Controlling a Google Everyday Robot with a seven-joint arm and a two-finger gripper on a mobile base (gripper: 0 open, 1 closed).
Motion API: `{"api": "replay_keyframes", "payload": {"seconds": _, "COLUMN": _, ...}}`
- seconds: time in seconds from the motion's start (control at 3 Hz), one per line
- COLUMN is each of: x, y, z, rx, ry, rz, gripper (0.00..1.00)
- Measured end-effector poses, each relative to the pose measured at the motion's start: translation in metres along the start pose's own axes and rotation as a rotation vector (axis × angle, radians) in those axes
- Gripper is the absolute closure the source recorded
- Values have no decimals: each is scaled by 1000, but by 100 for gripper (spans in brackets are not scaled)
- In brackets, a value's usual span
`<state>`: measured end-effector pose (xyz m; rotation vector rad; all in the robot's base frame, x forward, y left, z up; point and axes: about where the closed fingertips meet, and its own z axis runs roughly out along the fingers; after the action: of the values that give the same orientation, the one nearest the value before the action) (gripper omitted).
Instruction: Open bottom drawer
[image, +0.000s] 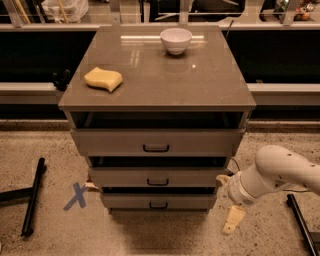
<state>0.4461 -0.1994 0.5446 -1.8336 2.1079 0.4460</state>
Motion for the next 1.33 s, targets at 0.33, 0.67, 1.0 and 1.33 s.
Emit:
{"api": "replay_keyframes", "payload": {"seconds": 0.33, "x": -1, "y": -3, "z": 16, "rx": 20, "ry": 12, "rz": -38, "gripper": 0}}
{"api": "replay_keyframes", "payload": {"seconds": 0.67, "x": 1, "y": -14, "z": 53, "rx": 5, "ry": -10, "rz": -102, "gripper": 0}}
{"api": "replay_keyframes", "payload": {"seconds": 1.0, "x": 11, "y": -26, "z": 114, "rx": -58, "ry": -36, "rz": -140, "gripper": 0}}
{"api": "replay_keyframes", "payload": {"seconds": 1.33, "x": 26, "y": -28, "z": 190, "rx": -152, "ry": -67, "rz": -129, "gripper": 0}}
